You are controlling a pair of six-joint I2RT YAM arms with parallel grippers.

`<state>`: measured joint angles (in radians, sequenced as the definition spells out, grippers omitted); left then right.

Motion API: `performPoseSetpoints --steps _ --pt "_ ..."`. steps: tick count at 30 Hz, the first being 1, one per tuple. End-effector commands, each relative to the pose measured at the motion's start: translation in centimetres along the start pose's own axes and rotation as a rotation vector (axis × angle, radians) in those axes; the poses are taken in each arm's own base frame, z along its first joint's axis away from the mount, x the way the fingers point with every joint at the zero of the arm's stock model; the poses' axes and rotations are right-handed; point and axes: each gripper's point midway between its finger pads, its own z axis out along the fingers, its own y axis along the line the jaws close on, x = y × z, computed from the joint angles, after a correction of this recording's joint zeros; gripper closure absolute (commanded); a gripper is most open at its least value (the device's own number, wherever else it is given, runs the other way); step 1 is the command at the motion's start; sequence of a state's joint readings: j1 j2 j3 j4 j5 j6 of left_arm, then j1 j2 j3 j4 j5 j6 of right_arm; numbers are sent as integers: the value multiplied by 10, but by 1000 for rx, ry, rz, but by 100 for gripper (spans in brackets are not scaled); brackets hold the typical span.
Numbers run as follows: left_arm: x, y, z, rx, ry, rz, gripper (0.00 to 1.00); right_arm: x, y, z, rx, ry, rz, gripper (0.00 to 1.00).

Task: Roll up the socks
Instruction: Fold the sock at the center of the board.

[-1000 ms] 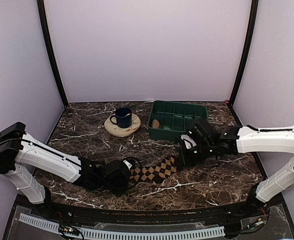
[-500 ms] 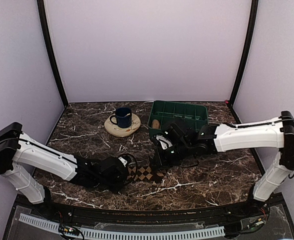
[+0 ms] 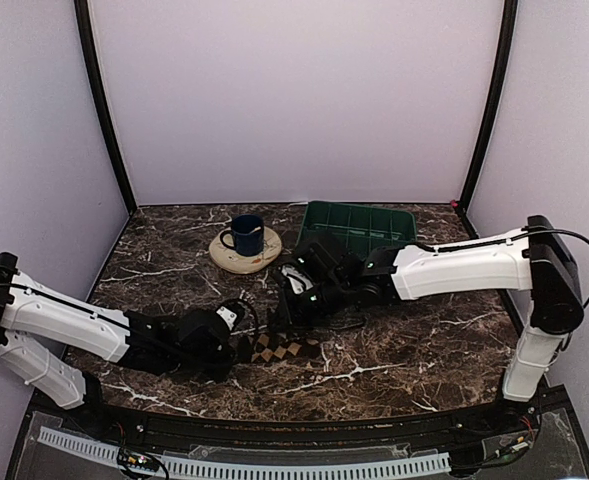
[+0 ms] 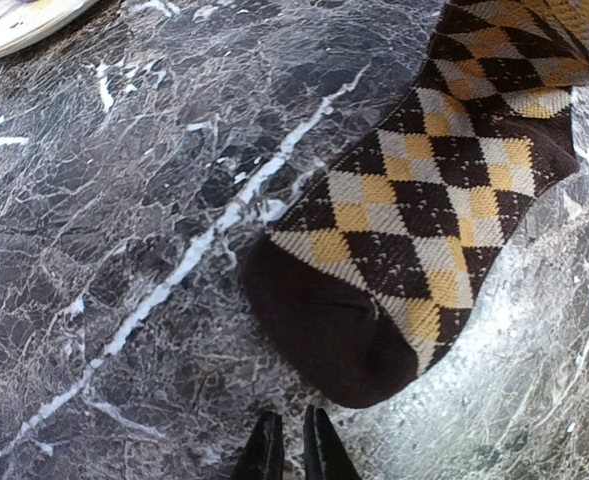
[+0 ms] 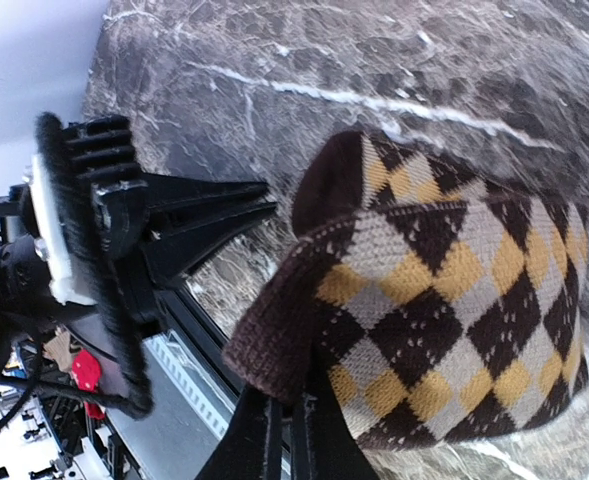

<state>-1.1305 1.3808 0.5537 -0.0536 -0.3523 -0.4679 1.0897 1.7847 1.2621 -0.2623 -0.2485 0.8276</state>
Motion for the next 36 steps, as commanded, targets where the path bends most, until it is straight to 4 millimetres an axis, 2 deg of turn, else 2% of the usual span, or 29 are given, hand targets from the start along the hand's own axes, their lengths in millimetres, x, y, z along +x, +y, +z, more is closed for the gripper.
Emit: performPoseSetpoints --steps 1,11,19,27,32,33,34,35,36 --pt "2 8 -1 -13 -11 -39 89 -9 22 12 -72 -10 0 100" --pt "5 22 -3 -30 -22 -124 89 -12 27 36 -99 7 26 100" --pt "3 24 -5 -16 -37 -162 89 -13 30 52 -117 16 42 100" --pt "3 25 -5 -3 -43 -172 89 -12 25 69 -112 29 64 100" --pt "2 25 -7 -4 -45 -172 89 -11 25 78 -125 35 72 96" --pt "2 26 -7 -7 -46 -173 89 -10 25 79 -131 39 72 92" --pt "2 27 -8 -8 -47 -173 89 -10 26 80 -136 40 70 77" --pt "2 28 -8 -12 -46 -173 88 -11 27 80 -140 39 68 11" --pt "2 28 -9 -15 -46 -175 88 -11 28 79 -140 37 61 1"
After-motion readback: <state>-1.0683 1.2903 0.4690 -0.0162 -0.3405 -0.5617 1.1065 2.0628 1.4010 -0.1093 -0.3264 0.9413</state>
